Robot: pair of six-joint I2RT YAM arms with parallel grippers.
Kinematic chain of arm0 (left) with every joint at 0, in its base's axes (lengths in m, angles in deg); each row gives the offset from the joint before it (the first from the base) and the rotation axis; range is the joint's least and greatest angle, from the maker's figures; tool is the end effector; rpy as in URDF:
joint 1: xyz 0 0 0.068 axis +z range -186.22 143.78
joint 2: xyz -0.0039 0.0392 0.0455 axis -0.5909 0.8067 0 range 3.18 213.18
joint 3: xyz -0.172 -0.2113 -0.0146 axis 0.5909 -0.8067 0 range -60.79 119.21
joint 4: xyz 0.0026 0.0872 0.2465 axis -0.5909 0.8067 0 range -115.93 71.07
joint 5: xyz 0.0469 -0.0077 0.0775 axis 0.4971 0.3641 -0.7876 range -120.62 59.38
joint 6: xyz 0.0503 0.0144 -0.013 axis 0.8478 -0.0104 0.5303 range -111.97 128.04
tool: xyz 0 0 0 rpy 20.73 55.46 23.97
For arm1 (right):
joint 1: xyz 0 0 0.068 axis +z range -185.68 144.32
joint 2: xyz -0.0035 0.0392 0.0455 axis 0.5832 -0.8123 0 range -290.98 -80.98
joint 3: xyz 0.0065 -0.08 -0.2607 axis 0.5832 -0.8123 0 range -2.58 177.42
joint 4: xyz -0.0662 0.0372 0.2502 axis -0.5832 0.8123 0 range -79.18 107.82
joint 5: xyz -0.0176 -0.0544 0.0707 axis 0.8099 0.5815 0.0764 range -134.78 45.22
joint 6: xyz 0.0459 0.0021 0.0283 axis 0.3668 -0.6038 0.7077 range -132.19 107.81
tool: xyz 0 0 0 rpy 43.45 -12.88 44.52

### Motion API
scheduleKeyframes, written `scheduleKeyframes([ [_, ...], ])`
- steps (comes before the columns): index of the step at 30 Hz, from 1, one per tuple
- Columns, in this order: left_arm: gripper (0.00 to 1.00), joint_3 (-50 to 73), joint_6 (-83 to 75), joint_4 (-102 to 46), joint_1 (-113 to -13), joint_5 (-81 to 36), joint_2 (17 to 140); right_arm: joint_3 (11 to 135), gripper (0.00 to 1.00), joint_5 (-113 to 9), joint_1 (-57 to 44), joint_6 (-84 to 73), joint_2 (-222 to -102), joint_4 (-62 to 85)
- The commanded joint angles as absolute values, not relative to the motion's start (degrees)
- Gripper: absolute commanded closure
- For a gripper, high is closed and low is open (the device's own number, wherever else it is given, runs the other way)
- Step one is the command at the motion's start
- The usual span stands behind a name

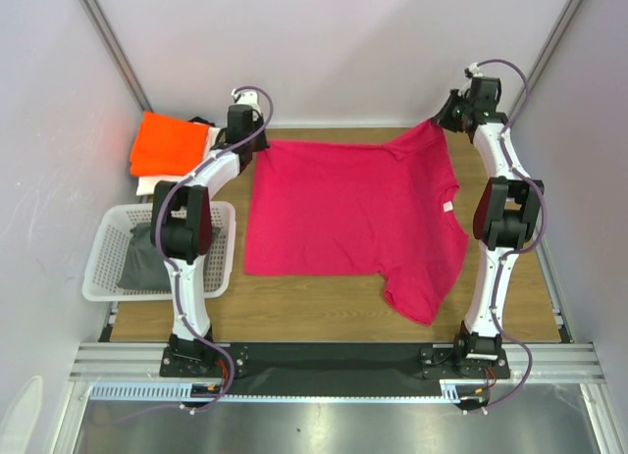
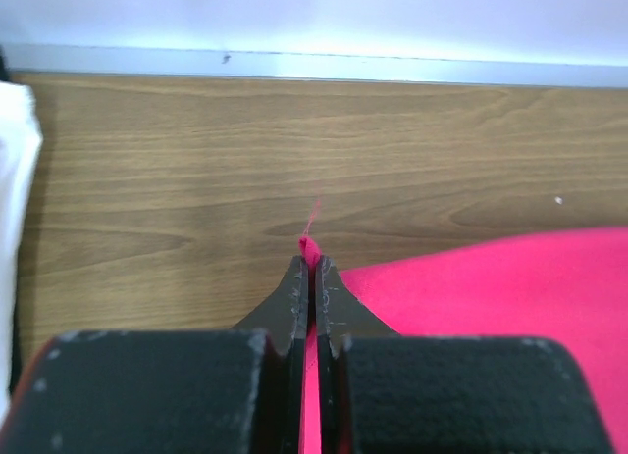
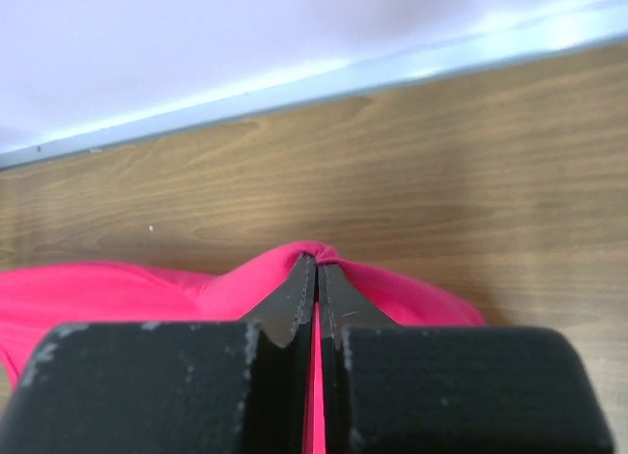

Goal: Fold and stack the t-shirts
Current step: Flatten the tshirt out

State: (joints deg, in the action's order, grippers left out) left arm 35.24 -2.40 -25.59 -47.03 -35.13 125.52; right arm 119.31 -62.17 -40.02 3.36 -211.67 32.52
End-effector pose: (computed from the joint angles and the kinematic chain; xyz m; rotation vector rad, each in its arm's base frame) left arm 0.4969 -0.0920 0.2327 -0.0429 2.0373 -0.1529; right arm 0.5357 -0.0300 0.2805 0.1817 2.0983 0.4363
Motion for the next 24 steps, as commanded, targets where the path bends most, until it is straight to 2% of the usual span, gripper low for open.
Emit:
scheduleKeyframes([
  [1,1.0,33.9,-0.8,-29.5,-46.3,-31.2,124.9,117.3,1.0,-62.8,-40.5,4.9,-208.1,32.8],
  [12,1.0,27.7,0.9,-31.9,-43.0,-24.0,120.7,115.0,1.0,-62.4,-41.0,6.3,-205.3,36.6],
  [16,1.0,25.7,4.4,-33.9,-42.2,-15.9,119.6,112.6,1.0,-61.9,-41.0,6.3,-203.3,37.5],
  [24,1.0,22.6,7.9,-35.6,-40.9,-14.0,116.7,109.3,1.0,-60.7,-41.0,6.9,-200.1,42.8],
])
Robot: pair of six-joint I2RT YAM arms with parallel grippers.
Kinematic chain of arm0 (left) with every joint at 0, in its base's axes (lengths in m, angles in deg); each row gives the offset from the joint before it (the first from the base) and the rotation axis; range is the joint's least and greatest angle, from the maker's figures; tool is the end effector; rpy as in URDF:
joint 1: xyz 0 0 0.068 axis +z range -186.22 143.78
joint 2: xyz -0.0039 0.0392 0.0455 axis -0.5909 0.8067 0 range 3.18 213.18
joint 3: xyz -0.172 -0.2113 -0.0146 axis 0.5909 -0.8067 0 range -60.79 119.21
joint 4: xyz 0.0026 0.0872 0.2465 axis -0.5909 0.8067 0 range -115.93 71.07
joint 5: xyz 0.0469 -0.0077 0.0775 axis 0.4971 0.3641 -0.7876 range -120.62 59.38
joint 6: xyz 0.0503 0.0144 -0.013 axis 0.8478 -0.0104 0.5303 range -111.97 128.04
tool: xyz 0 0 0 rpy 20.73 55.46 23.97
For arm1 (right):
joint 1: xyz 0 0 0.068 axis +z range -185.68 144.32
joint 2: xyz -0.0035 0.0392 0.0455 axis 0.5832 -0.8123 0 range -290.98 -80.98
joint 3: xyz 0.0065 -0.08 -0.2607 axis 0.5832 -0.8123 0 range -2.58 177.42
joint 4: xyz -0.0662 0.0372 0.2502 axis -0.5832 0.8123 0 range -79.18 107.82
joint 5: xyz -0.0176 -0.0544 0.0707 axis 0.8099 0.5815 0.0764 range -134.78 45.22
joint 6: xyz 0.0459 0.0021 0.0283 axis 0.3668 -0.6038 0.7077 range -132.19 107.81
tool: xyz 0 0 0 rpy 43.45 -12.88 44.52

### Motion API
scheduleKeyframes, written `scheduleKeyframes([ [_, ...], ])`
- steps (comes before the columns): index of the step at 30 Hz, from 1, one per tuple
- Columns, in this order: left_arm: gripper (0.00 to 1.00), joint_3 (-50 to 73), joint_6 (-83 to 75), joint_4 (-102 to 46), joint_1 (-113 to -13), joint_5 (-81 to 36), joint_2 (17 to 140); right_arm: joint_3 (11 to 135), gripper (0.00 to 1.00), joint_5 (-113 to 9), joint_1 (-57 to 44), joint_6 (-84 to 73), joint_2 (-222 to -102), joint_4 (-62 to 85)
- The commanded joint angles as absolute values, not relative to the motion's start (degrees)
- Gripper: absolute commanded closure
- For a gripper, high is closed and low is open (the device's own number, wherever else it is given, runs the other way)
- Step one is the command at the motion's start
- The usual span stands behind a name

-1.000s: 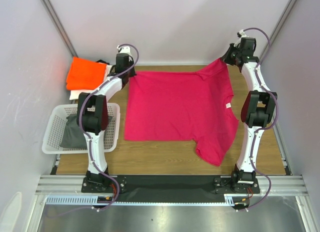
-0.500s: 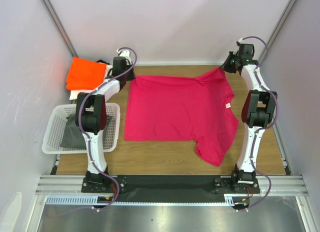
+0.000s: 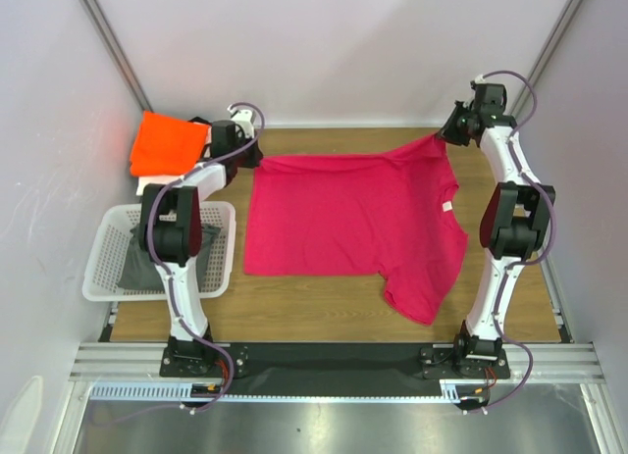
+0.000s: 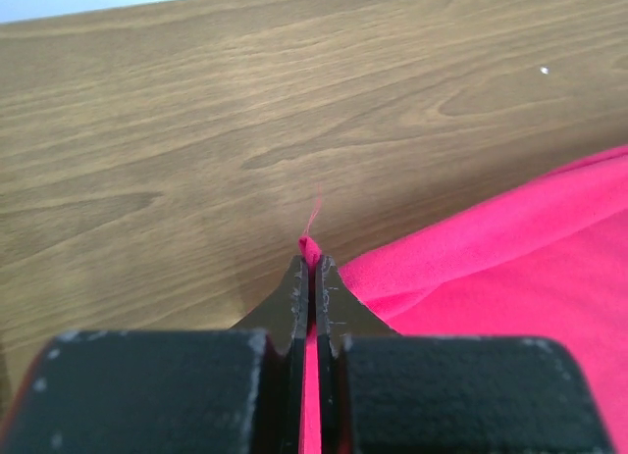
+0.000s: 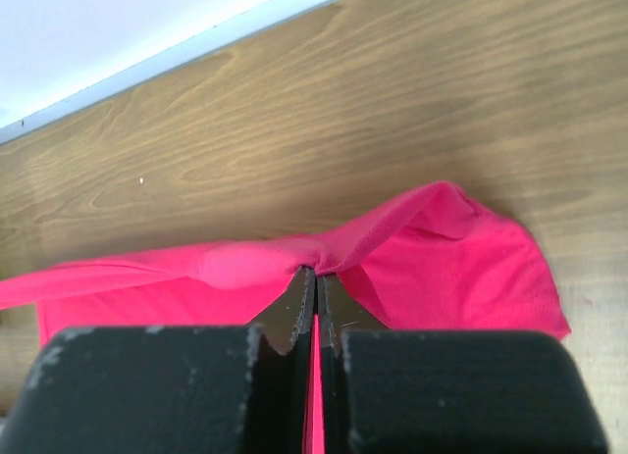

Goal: Fold and stack the t-shirts
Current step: Flatten the tshirt out

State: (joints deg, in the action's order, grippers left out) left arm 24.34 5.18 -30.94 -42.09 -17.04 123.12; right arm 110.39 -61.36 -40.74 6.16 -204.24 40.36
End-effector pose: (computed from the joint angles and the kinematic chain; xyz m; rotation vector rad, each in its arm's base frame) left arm 0.4781 -0.0575 0.1977 0.1989 2.0833 -0.3400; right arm 0.4985 -0.0339 0.2801 0.3083 2.2497 0.4505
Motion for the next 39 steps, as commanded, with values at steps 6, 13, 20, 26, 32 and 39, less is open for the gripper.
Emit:
scheduleKeyframes([
  [6,1.0,13.5,9.4,-47.4,-39.6,-5.2,112.0,102.7,1.0,-60.6,-41.0,8.0,-196.3,42.3],
  [13,1.0,10.8,13.0,-44.9,-38.9,-1.8,108.8,99.1,1.0,-60.1,-41.2,9.1,-193.4,47.3],
  [20,1.0,8.8,21.8,-38.0,-38.9,-2.9,106.0,93.1,1.0,-61.9,-42.1,10.4,-189.7,49.8],
  [26,1.0,6.7,28.2,-33.8,-38.9,-2.2,104.1,88.5,1.0,-62.2,-43.3,10.7,-186.4,51.6],
  [32,1.0,4.3,32.4,-32.2,-38.9,-1.1,103.5,85.8,1.0,-63.4,-44.3,10.4,-184.5,55.5],
  [39,1.0,1.7,35.5,-30.7,-39.6,-1.2,102.8,83.2,1.0,-62.7,-45.2,8.9,-183.9,58.9],
])
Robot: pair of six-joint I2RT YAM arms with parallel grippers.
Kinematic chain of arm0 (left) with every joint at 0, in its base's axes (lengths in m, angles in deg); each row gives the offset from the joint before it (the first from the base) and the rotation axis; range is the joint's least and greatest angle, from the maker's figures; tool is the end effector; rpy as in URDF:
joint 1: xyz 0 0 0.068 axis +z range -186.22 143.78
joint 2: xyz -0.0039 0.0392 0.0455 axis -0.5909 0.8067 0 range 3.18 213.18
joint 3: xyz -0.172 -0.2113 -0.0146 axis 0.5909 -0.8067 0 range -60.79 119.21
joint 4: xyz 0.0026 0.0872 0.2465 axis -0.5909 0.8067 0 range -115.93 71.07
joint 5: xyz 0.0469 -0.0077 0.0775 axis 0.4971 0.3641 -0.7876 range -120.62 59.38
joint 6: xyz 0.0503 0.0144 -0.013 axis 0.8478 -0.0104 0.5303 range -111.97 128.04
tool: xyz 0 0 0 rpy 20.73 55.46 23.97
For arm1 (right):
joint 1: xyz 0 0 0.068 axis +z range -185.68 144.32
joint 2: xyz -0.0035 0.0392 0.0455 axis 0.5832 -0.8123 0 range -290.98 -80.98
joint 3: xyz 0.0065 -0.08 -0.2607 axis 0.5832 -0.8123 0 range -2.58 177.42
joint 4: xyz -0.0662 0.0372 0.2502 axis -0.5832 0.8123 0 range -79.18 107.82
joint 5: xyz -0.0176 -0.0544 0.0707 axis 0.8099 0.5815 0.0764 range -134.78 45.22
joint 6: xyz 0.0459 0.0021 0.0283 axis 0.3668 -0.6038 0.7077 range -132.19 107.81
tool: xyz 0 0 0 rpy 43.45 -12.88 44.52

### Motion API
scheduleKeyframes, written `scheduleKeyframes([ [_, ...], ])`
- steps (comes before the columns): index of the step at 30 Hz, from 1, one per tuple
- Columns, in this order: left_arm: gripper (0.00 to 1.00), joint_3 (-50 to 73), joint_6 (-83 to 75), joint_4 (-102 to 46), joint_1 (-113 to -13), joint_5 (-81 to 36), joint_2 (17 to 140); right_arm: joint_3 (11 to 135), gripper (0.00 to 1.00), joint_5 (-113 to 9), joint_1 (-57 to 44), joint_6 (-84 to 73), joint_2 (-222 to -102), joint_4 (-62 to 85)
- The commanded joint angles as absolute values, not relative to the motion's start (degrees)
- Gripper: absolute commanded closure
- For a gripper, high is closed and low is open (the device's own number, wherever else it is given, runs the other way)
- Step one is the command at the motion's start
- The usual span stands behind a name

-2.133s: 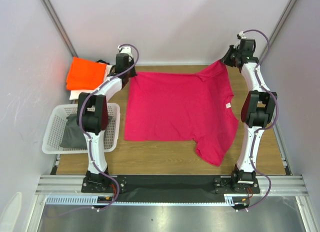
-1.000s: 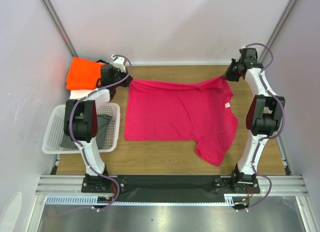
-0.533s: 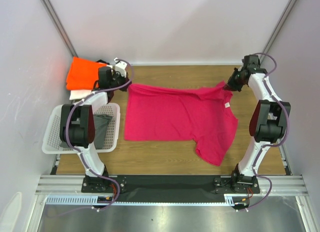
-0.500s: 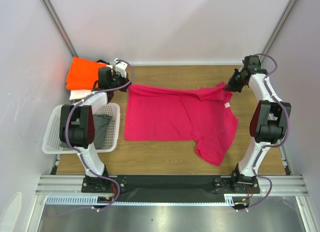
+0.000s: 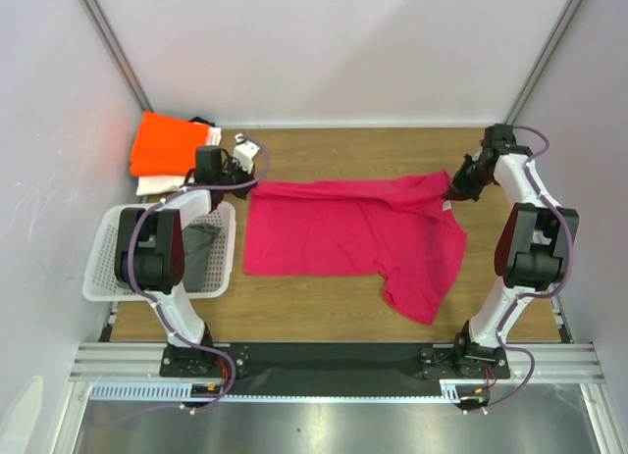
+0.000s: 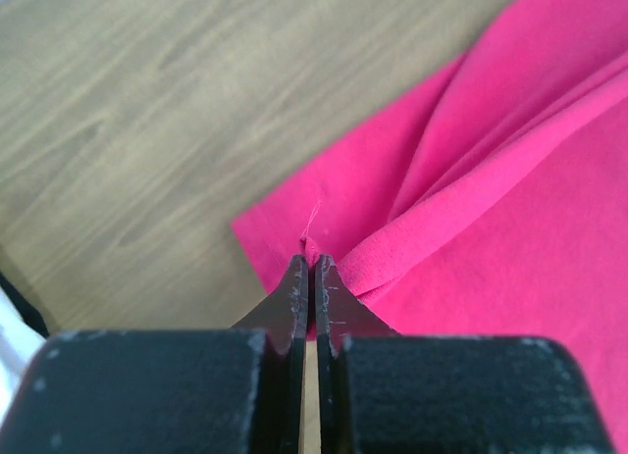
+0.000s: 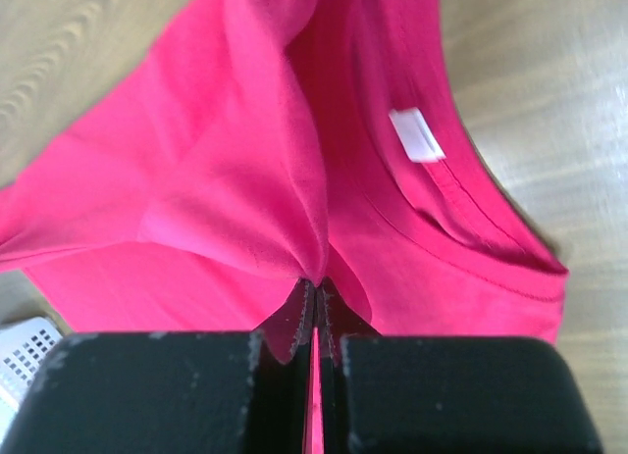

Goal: Fold and stack the t-shirts
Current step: Flatten the tshirt out

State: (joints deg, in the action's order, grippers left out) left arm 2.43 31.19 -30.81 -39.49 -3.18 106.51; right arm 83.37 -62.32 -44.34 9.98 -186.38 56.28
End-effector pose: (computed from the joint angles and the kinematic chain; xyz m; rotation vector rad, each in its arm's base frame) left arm 0.3917 -0.0388 0.1975 0.7412 1.9911 -0.3184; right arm 0.3840 -0.0476 0.2451 0.6290 2.6304 0.4847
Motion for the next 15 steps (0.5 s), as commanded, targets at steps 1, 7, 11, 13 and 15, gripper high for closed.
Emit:
scheduleKeyframes([
  [1,1.0,1.5,35.9,-30.4,-39.6,-1.5,102.8,83.1,1.0,-62.7,-45.3,8.6,-184.3,59.7],
  [7,1.0,0.6,34.9,-31.8,-40.1,-4.1,102.8,82.1,1.0,-63.9,-45.5,7.8,-183.6,60.0],
  [11,1.0,2.7,29.4,-36.4,-40.1,-8.4,103.2,84.4,1.0,-65.7,-45.7,8.9,-182.8,56.2],
  [13,1.0,5.4,25.1,-39.0,-40.1,-9.9,104.0,86.4,1.0,-67.7,-46.3,10.2,-184.5,52.0],
  [15,1.0,7.9,21.9,-39.9,-40.1,-10.8,106.2,91.3,1.0,-70.0,-46.7,11.0,-187.0,48.6],
])
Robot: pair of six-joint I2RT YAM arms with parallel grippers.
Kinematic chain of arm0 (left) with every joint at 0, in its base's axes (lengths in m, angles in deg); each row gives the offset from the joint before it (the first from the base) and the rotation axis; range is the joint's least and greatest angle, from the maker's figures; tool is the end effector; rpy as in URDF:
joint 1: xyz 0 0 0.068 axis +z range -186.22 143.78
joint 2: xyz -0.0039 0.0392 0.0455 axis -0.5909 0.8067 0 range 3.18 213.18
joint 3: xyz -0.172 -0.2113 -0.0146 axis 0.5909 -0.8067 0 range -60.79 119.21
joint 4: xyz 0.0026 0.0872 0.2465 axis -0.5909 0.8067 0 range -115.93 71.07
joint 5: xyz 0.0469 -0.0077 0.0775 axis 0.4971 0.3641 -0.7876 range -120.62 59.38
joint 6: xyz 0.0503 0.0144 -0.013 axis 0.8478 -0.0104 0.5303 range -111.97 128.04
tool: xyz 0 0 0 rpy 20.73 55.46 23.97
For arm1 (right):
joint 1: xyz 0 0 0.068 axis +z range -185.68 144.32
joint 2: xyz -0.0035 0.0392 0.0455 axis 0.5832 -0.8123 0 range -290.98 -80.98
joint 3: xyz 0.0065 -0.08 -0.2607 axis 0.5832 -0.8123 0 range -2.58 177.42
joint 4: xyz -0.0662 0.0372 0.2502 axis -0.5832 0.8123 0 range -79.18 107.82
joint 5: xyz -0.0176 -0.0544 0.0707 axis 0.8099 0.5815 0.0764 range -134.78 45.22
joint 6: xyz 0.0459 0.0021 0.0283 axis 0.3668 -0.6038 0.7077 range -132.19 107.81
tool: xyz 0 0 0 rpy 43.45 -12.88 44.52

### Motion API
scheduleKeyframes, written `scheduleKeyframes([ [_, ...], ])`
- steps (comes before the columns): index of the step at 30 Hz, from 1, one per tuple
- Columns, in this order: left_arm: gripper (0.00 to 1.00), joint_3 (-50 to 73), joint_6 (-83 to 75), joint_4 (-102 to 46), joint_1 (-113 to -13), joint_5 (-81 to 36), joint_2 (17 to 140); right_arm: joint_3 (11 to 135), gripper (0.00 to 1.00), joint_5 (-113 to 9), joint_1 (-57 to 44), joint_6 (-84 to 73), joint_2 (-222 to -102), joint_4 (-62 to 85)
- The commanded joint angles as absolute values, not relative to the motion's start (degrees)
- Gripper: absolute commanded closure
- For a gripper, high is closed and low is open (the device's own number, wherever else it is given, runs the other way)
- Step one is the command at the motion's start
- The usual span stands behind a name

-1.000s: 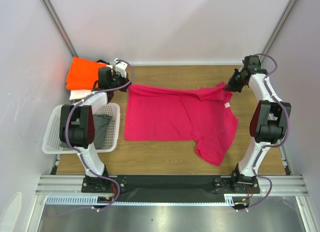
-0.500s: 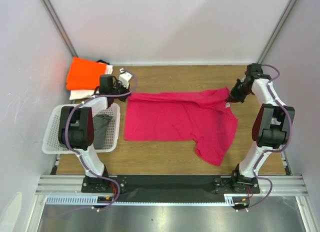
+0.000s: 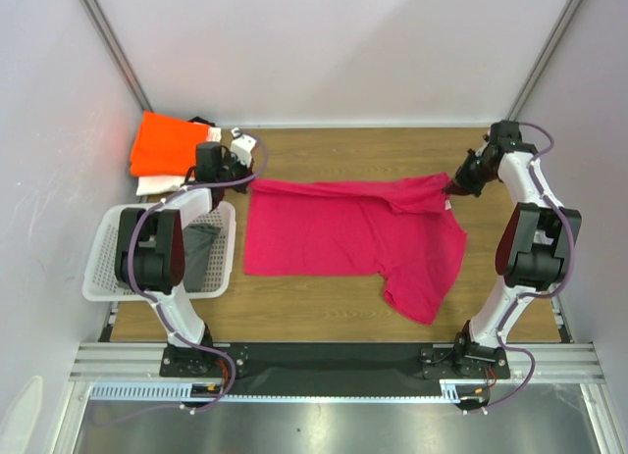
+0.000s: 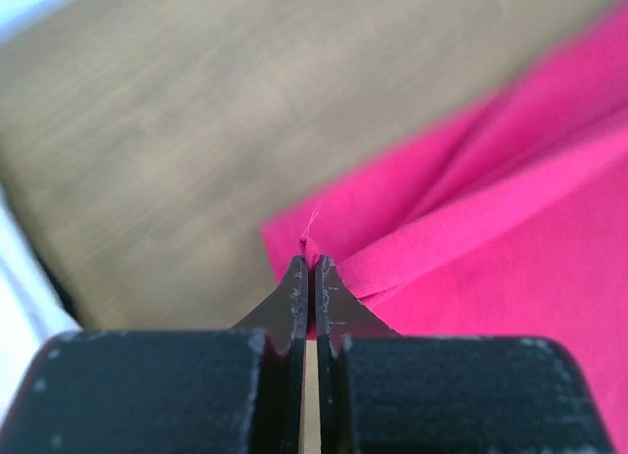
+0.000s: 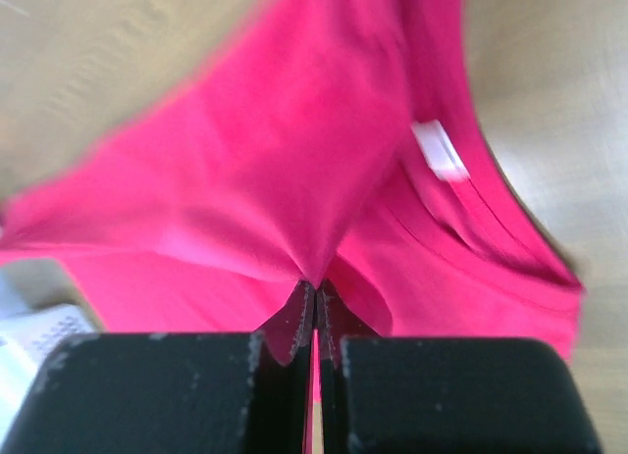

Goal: Fold and stack the t-shirts
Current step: Flatten the tshirt out

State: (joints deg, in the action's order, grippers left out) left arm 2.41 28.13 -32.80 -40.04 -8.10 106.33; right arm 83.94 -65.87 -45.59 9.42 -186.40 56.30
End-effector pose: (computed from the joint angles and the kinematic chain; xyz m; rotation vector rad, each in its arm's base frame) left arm 0.3943 -0.0400 0.2009 0.6559 2.0048 -0.2525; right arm 0.3841 -0.0541 0.2486 0.6191 2.6117 0.5586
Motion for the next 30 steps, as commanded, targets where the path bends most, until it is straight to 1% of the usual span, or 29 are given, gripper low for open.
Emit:
scheduleKeyframes([
  [1,1.0,9.2,20.8,-40.5,-40.1,-10.9,107.1,93.3,1.0,-70.4,-46.8,11.5,-188.5,47.7],
  [6,1.0,15.7,14.3,-45.9,-40.2,-11.5,113.7,108.3,1.0,-72.5,-47.1,12.2,-200.1,44.7],
  [13,1.0,20.9,13.6,-46.0,-41.8,-15.3,120.0,120.0,1.0,-74.8,-47.5,11.2,-211.8,40.4],
  [20,1.0,23.2,11.0,-49.4,-42.8,-23.6,123.8,123.0,1.0,-76.3,-47.6,13.1,-216.7,32.5],
  [27,1.0,25.7,11.5,-50.9,-43.4,-26.2,126.1,129.9,1.0,-76.3,-48.1,14.3,-221.8,31.8],
  [30,1.0,27.7,12.0,-48.7,-43.4,-27.1,127.0,130.8,1.0,-76.7,-48.2,14.6,-222.5,32.2],
])
